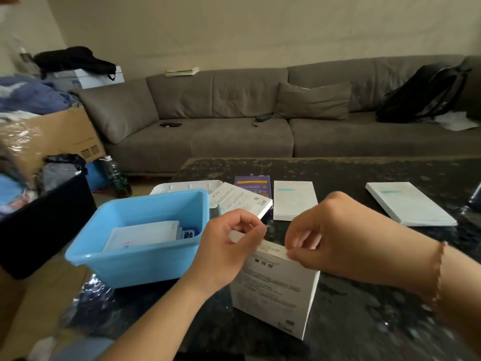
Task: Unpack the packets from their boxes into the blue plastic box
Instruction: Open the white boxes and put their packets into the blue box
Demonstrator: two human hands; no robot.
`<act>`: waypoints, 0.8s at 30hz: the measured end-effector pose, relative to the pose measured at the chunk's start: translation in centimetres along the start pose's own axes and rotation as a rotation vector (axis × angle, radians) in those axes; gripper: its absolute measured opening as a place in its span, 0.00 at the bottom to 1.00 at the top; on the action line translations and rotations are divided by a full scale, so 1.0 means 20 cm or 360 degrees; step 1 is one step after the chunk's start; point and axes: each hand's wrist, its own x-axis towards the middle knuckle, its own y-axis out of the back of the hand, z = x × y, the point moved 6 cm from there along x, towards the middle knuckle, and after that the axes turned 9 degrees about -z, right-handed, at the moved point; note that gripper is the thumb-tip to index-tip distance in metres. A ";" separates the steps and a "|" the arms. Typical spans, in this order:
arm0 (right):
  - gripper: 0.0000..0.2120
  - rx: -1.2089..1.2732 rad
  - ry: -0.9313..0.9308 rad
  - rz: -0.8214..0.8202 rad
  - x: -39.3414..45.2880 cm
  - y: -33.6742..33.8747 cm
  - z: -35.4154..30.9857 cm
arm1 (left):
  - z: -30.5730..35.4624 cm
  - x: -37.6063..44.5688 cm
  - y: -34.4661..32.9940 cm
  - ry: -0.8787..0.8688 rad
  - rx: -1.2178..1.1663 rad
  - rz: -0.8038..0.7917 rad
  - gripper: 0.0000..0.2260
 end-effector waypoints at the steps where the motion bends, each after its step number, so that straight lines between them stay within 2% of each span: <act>1: 0.05 -0.0150 -0.0001 -0.0072 0.01 0.01 -0.03 | 0.01 0.00 0.00 -0.0025 0.0009 0.0008 0.05; 4: 0.05 -0.0468 0.0026 -0.0245 0.06 0.03 -0.12 | 0.01 -0.01 0.00 -0.0072 -0.0017 0.0026 0.05; 8: 0.07 -0.0676 0.0048 -0.0372 0.11 0.03 -0.20 | 0.00 0.00 0.00 -0.0075 -0.0017 0.0035 0.06; 9: 0.07 -0.0716 0.0047 -0.0364 0.11 0.03 -0.21 | 0.01 0.00 0.00 -0.0080 0.0003 0.0043 0.09; 11: 0.14 -0.0763 0.0029 -0.0331 0.11 0.02 -0.21 | 0.03 -0.01 0.00 -0.0103 -0.0008 0.0057 0.15; 14: 0.16 -0.0742 0.0015 -0.0303 0.10 0.02 -0.20 | 0.02 -0.01 -0.02 -0.0174 -0.0156 0.0111 0.09; 18: 0.17 -0.0655 -0.0022 -0.0298 0.10 0.02 -0.16 | -0.05 -0.04 -0.03 -0.0167 -0.0406 0.0195 0.15; 22: 0.11 -0.0480 0.0019 -0.0223 0.10 0.03 -0.14 | -0.06 -0.05 -0.03 -0.0186 -0.0615 0.0193 0.13; 24: 0.11 -0.0308 0.0018 -0.0185 0.11 0.04 -0.10 | -0.07 -0.07 -0.03 -0.0195 -0.0730 0.0200 0.11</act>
